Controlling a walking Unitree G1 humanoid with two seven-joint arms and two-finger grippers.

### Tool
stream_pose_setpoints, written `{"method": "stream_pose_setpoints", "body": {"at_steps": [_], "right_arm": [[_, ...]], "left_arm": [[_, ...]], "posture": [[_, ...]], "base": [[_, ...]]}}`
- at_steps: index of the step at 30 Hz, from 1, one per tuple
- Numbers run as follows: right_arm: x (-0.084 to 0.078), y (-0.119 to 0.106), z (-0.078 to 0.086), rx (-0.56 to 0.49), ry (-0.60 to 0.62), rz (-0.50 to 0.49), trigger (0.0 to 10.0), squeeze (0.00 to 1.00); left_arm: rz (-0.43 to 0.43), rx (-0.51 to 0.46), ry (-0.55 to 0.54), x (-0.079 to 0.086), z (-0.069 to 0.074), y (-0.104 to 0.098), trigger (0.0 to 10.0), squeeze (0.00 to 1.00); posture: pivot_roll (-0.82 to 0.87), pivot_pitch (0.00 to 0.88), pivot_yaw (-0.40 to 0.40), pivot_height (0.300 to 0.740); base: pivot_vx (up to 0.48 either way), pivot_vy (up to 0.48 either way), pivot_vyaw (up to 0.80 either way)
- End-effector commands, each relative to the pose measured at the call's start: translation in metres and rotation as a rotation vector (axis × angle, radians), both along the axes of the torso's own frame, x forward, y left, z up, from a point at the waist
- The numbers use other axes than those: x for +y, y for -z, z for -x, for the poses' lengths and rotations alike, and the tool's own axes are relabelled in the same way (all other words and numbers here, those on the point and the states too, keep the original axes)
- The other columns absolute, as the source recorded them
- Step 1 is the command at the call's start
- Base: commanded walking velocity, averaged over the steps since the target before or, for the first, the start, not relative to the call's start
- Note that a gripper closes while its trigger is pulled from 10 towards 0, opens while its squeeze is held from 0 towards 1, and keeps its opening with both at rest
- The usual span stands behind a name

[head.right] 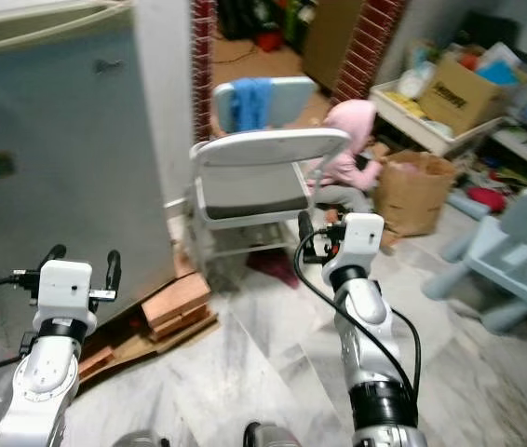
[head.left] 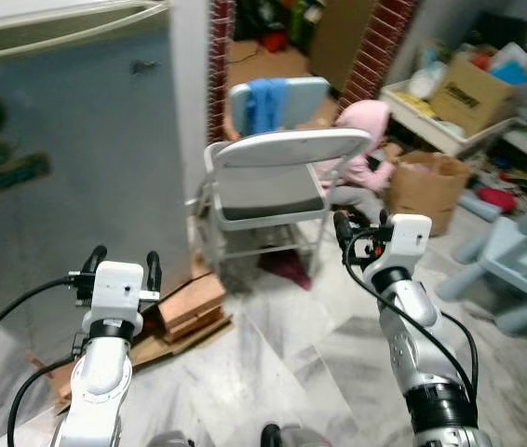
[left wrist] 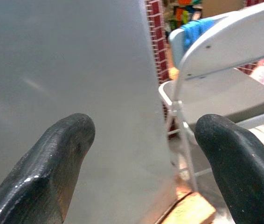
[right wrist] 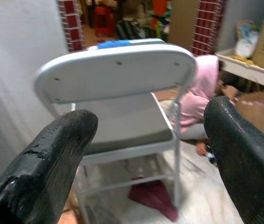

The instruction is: Restocking fridge

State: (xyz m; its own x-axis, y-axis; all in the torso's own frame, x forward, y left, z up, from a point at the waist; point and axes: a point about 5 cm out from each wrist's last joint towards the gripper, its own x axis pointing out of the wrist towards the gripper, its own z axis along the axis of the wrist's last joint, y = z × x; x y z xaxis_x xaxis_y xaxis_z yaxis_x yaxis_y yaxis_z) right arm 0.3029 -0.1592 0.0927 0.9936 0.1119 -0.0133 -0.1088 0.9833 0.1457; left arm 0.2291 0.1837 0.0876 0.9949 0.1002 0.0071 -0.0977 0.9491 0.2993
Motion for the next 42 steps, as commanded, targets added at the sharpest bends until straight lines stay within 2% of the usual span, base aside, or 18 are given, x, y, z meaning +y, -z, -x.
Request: {"method": "stream_pose_setpoints", "body": {"at_steps": [1,6,14,19,23,25,30,42], "right_arm": [[-0.006,-0.004,0.001,-0.008,0.021,0.01,10.0,0.0],[-0.013,0.002,0.008,0.016,0.04,0.021,10.0,0.0],[-0.021,0.01,0.021,0.04,0.098,0.022,10.0,0.0],[-0.025,0.01,0.024,0.03,0.138,0.015,10.0,0.0],[-0.031,0.009,0.028,0.014,0.184,-0.006,10.0,0.0],[-0.033,0.009,0.03,0.007,0.209,-0.001,10.0,0.0],[-0.036,0.009,0.031,0.006,0.234,-0.001,10.0,0.0],[-0.036,0.007,0.029,0.003,0.21,0.018,10.0,0.0]], "left_arm": [[0.009,-0.004,0.024,-0.006,-0.001,-0.001,10.0,0.0],[0.041,0.013,0.023,-0.008,0.003,0.004,10.0,0.0],[0.042,0.038,0.026,-0.009,0.007,0.009,10.0,0.0],[0.016,0.05,0.041,-0.007,0.002,0.011,10.0,0.0],[-0.025,0.058,0.074,-0.006,-0.01,0.011,10.0,0.0],[-0.043,0.061,0.103,-0.007,-0.017,0.011,10.0,0.0],[-0.062,0.062,0.132,-0.009,-0.025,0.011,10.0,0.0],[-0.051,0.072,0.14,-0.011,-0.022,0.015,10.0,0.0]], "posture": [[0.14,0.05,-0.086,0.74],[0.13,0.042,-0.093,0.74],[0.13,0.02,-0.081,0.74],[0.11,0.002,-0.049,0.74],[0.08,0.0,-0.011,0.74],[0.06,0.0,0.013,0.74],[0.05,0.0,0.018,0.74],[0.07,0.0,-0.016,0.74]], "base": [[0.0,-0.289,-0.8],[0.0,-0.115,-0.8],[0.0,0.0,-0.8],[0.0,0.0,-0.8],[0.0,0.0,-0.73],[0.0,0.0,0.0],[0.0,0.0,-0.16],[0.0,-0.089,-0.8]]}}
